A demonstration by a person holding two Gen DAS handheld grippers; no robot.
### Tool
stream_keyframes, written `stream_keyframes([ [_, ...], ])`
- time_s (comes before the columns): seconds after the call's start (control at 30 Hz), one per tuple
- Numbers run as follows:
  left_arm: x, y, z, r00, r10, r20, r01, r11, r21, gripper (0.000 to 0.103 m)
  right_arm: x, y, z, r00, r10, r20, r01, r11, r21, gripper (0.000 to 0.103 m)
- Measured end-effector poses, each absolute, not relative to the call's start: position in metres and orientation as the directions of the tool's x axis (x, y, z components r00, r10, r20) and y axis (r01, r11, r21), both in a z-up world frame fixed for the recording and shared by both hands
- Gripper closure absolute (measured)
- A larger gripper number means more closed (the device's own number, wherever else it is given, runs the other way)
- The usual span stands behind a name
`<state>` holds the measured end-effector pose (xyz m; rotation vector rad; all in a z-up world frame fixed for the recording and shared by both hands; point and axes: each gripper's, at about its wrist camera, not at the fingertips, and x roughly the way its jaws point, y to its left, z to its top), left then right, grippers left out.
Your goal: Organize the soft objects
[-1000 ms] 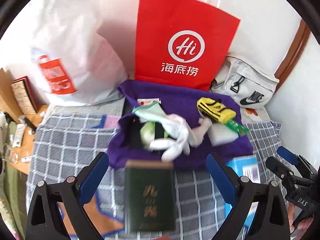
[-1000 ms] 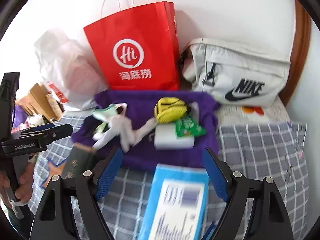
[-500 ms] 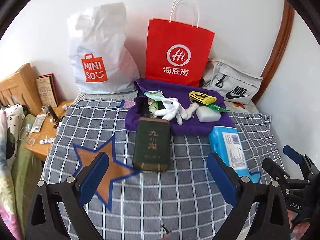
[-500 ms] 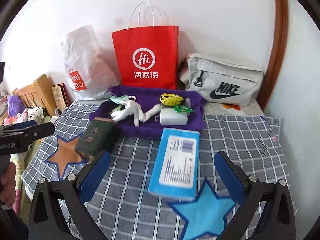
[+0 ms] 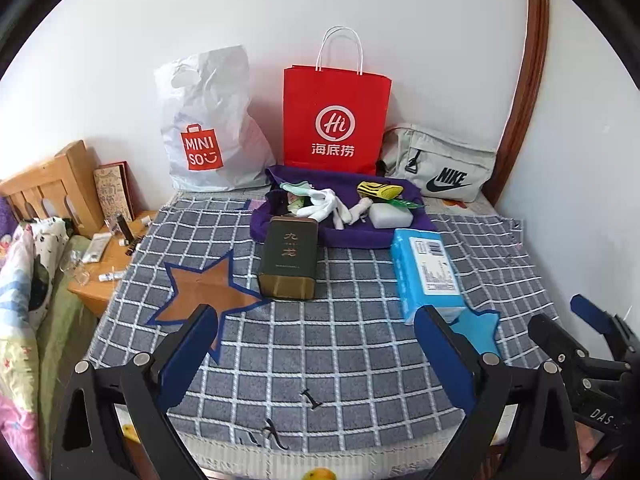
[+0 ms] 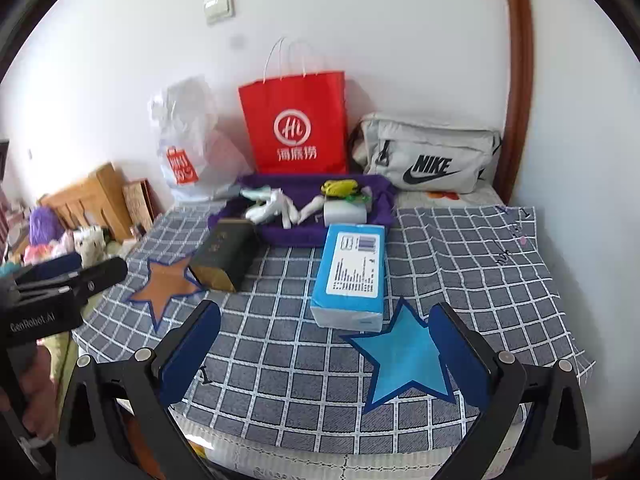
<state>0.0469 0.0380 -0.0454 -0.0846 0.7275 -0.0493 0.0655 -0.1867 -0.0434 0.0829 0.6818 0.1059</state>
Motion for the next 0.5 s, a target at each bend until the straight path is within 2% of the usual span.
stream_keyframes([
  [0.07, 0.04, 0.039, -0.042, 0.756, -0.096, -0.648, 0.022, 0.992, -0.121, 0.004, 0.061, -0.189, -0.041, 0.768, 0.116, -0.629, -0.062, 0.992, 0.107, 0.001],
  [0.5, 0.023, 0.037, -0.031, 0.792, -0.048, -0.608, 0.008, 0.998, -0.069, 0.004, 0.052, -0.182, -0.036, 0.774, 0.087, -0.627, -0.048, 0.996, 0.078, 0.001],
])
